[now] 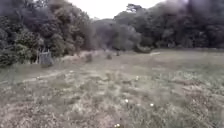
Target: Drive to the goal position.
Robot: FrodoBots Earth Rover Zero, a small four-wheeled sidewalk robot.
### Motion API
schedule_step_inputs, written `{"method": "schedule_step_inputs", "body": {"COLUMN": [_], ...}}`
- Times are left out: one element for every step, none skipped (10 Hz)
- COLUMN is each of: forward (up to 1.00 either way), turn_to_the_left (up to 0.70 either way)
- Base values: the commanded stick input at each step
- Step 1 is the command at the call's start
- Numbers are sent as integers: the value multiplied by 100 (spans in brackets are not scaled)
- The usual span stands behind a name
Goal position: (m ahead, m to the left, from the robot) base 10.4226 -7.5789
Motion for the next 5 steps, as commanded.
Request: {"method": "schedule_step_inputs", "body": {"forward": [50,50,50,50,50], "turn_to_the_left": [0,0,0,0,0]}}
